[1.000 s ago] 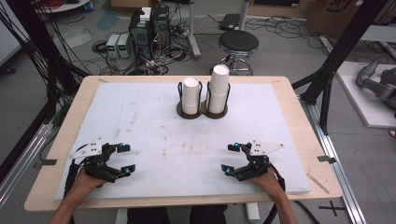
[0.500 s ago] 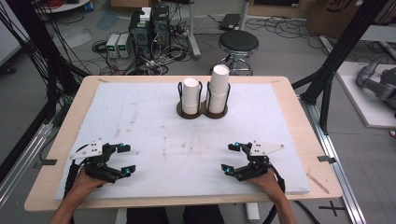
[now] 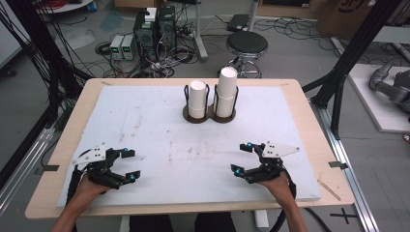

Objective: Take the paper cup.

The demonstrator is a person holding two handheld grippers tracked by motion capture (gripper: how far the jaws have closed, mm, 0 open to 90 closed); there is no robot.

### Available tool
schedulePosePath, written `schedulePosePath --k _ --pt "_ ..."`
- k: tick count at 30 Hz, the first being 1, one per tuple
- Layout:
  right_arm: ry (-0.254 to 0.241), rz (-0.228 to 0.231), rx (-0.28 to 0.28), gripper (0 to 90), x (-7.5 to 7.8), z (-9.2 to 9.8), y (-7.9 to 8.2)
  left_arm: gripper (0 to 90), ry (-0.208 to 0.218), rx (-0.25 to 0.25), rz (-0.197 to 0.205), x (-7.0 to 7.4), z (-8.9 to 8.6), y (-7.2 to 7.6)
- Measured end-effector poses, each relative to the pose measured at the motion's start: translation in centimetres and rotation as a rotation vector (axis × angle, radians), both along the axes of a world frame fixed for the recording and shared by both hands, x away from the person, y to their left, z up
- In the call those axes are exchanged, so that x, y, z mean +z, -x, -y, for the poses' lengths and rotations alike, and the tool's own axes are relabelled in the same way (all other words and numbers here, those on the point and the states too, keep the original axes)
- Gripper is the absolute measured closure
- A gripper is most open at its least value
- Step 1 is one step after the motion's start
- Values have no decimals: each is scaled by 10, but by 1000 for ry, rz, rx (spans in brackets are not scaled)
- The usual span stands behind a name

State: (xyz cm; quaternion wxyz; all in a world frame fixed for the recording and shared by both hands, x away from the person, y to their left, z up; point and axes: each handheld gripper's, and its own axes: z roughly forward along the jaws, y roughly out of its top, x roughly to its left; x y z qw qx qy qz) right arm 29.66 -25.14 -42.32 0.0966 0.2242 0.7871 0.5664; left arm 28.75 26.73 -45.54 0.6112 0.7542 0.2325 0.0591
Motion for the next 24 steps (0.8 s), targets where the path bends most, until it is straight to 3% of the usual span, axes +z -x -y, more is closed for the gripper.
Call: schedulePosePath --k 12,24 --pt "30 21 -6 156 33 3 3 119 -15 1 5 0 1 0" --pt "67 61 -49 156 86 12 -11 119 -13 1 5 0 1 0"
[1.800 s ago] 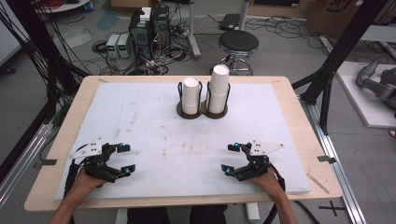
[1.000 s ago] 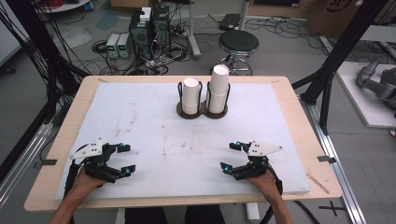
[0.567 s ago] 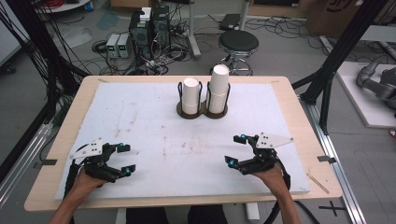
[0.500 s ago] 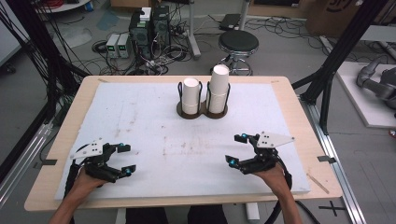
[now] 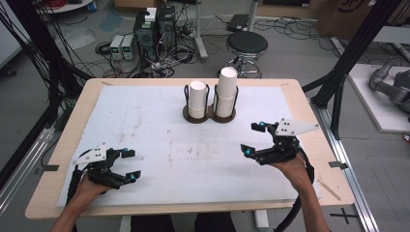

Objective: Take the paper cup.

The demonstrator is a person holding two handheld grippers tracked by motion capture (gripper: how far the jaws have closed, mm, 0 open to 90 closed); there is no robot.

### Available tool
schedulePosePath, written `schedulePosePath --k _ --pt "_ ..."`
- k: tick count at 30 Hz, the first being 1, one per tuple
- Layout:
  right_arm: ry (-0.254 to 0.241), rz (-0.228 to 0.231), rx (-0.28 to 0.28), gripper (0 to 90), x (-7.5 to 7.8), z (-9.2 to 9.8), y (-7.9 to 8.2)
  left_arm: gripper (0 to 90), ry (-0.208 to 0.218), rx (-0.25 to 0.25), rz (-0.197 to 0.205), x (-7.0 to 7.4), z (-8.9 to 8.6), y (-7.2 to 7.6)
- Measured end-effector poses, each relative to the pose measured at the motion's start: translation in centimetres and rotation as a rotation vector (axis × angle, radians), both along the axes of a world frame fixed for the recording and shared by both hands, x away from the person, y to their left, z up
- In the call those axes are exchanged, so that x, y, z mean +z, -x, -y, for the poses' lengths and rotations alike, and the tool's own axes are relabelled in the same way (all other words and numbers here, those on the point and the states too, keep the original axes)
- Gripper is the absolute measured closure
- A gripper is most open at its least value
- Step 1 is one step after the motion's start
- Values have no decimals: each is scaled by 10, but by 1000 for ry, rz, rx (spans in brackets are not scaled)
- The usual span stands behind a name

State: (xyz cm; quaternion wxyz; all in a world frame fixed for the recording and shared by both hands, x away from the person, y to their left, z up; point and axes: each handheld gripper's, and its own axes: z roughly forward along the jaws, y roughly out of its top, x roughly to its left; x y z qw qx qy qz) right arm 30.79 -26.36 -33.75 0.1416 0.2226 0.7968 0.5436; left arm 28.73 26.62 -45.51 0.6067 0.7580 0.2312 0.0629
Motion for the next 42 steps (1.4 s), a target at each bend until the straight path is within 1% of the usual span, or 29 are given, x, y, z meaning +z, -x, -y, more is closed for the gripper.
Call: schedulePosePath --k 3,4,5,9,13,14,15,16,17,18,19,20,21,22,23,25,27,28,29,30,32,33,34,35,36,37,38,39,42 --pt "4 15 -3 156 11 0 -6 119 0 -1 1 0 0 0" --pt "4 15 -3 156 11 0 -6 119 -1 -1 1 0 0 0" --pt "8 17 -3 156 16 0 -9 119 -1 -1 0 0 0 0" --pt "8 17 -5 156 21 -1 -16 119 -2 -1 0 0 0 0" --pt "19 -3 -10 156 31 -3 -27 119 -2 -2 0 0 0 0" --pt "21 -2 -10 156 34 -3 -30 119 -2 -2 0 0 0 0" --pt "28 0 -16 156 42 -4 -37 119 -2 -2 0 0 0 0" --pt "28 0 -16 156 42 -4 -37 119 -3 -2 0 0 0 0" --pt "31 -2 -20 156 50 -4 -43 119 -2 -3 -1 0 0 0" --pt "31 -2 -20 156 50 -4 -43 119 -2 -2 0 0 0 0" --pt "42 4 -23 156 58 -4 -50 119 -1 -2 -1 0 0 0" --pt "42 4 -23 156 58 -4 -50 119 -1 -2 -2 0 0 0" --pt "51 -2 -29 156 65 -5 -56 119 -1 -1 -1 0 0 0" --pt "51 -2 -29 156 65 -5 -56 119 0 -2 -2 0 0 0" --pt "58 5 -28 156 72 -6 -62 119 0 -2 -2 0 0 0" --pt "62 3 -28 156 74 -7 -64 119 0 -2 -2 0 0 0" --pt "80 -3 -29 156 81 -10 -74 119 -1 -1 -1 0 0 0" --pt "80 -3 -29 156 81 -10 -74 119 -1 -2 -2 0 0 0" --pt "88 -8 -38 156 84 -10 -80 119 -2 -4 -2 0 0 0" --pt "88 -8 -38 156 84 -10 -80 119 -2 -4 -2 0 0 0" --pt "100 -16 -50 156 88 -12 -90 119 1 0 -3 0 0 0" --pt "100 -16 -50 156 88 -12 -90 119 3 0 -6 0 0 0" --pt "99 -23 -54 156 89 -12 -93 119 3 0 -6 0 0 0" --pt "105 -23 -57 156 92 -13 -100 118 3 -1 -6 0 0 -1" --pt "105 -23 -57 156 92 -13 -100 118 3 -1 -6 0 0 -1" --pt "125 -35 -60 156 96 -14 -107 119 4 0 -6 0 0 0" --pt "125 -35 -60 156 96 -14 -107 119 4 -1 -6 0 0 0" --pt "134 -33 -57 156 98 -14 -111 119 3 -1 -6 0 0 0" --pt "167 -49 -63 156 104 -15 -122 119 3 0 -5 0 0 0"
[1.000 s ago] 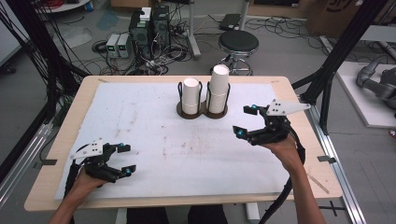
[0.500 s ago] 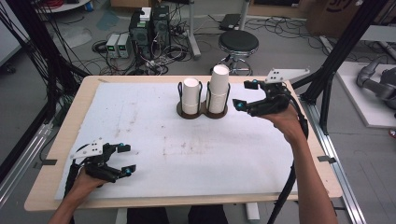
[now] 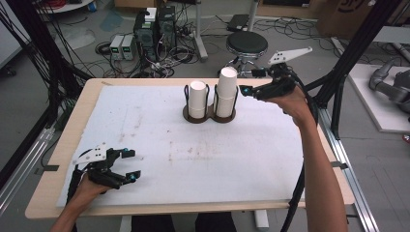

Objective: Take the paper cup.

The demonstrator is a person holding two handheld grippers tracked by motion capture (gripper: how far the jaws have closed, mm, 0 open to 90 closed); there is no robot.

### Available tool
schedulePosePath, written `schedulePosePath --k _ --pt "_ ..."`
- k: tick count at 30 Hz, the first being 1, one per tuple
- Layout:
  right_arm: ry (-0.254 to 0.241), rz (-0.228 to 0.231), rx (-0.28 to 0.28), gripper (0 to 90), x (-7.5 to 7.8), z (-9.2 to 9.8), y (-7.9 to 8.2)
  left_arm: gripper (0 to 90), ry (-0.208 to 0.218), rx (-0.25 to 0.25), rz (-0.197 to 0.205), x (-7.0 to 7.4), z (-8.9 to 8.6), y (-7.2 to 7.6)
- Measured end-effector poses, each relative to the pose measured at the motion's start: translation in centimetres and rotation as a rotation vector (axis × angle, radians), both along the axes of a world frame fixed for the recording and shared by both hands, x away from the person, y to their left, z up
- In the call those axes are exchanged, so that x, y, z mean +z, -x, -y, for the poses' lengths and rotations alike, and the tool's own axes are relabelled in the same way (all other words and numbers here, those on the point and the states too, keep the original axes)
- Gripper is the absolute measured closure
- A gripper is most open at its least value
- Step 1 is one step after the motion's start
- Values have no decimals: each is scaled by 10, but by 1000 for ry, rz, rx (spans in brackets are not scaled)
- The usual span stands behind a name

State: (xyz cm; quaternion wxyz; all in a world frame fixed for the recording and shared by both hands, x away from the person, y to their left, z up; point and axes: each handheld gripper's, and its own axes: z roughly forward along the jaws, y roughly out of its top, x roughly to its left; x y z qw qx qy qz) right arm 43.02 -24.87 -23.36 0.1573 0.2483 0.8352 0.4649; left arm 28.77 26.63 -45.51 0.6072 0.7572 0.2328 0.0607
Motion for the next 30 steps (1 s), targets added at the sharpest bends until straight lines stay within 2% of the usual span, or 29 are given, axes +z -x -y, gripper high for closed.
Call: schedulePosePath --k 1,6,10,16,22,23,27,28,30 --pt "10 -6 -5 156 4 0 -7 119 -1 2 -1 0 0 0" --pt "39 -24 -9 156 11 -4 -21 119 -3 0 0 0 0 0" --pt "106 -45 4 156 18 -14 -39 119 -2 0 -3 0 0 -1" --pt "146 -71 13 156 23 -25 -57 119 -10 2 -2 0 0 0" --pt "225 -107 18 156 23 -37 -77 119 -11 3 1 0 1 0" --pt "250 -119 9 156 24 -41 -82 119 -10 3 -1 0 1 0" --pt "270 -131 5 156 24 -44 -89 119 -11 3 -1 0 1 -1" --pt "256 -129 8 156 24 -44 -93 119 -11 3 -3 0 1 -1" --pt "261 -137 3 156 22 -44 -94 119 -11 3 -4 0 1 -1"
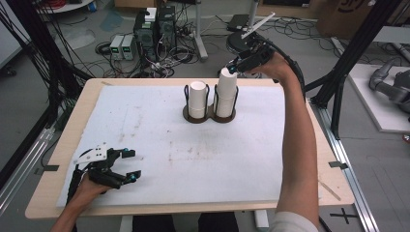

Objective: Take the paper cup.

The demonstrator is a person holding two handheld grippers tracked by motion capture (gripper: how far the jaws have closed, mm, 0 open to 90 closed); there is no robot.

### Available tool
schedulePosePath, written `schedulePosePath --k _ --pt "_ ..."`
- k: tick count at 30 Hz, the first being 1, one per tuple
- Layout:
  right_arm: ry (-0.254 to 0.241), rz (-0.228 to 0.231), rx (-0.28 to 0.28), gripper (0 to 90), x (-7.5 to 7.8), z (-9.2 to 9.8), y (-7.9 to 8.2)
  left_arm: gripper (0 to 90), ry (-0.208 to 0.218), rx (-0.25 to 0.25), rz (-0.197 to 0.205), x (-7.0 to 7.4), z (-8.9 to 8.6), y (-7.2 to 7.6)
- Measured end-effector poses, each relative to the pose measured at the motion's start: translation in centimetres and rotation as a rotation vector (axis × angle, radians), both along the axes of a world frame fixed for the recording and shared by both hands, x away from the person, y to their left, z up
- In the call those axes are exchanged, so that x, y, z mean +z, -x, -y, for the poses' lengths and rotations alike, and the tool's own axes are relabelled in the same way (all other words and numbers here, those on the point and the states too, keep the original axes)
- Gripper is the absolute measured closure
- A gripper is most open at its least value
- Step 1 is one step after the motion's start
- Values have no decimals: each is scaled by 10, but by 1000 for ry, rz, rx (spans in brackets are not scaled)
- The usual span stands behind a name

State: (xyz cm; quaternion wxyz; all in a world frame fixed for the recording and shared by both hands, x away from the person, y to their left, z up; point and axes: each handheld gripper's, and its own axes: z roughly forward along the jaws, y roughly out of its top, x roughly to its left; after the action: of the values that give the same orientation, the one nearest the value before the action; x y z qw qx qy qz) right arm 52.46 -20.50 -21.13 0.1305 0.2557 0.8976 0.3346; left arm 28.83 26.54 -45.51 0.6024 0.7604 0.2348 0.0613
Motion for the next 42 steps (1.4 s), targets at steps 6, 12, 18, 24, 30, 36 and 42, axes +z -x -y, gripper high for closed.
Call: schedulePosePath --k 6,12,18,24,30,36,42 --pt "42 -43 -25 156 -11 -2 -10 119 0 3 -1 0 0 0" --pt "136 -84 -26 156 -18 -15 -19 119 -6 3 0 0 1 0" --pt "179 -114 -37 156 -21 -26 -27 119 -6 3 -2 0 0 0" --pt "208 -170 -47 157 -30 -29 -32 119 -7 2 -8 0 0 -1" --pt "220 -201 -58 157 -35 -32 -36 119 -4 2 -10 0 1 -1" --pt "250 -215 -76 287 -37 -34 -38 119 -13 1 -6 0 1 -1" --pt "264 -228 -98 342 -37 -39 -38 119 -15 1 -8 0 1 -1"
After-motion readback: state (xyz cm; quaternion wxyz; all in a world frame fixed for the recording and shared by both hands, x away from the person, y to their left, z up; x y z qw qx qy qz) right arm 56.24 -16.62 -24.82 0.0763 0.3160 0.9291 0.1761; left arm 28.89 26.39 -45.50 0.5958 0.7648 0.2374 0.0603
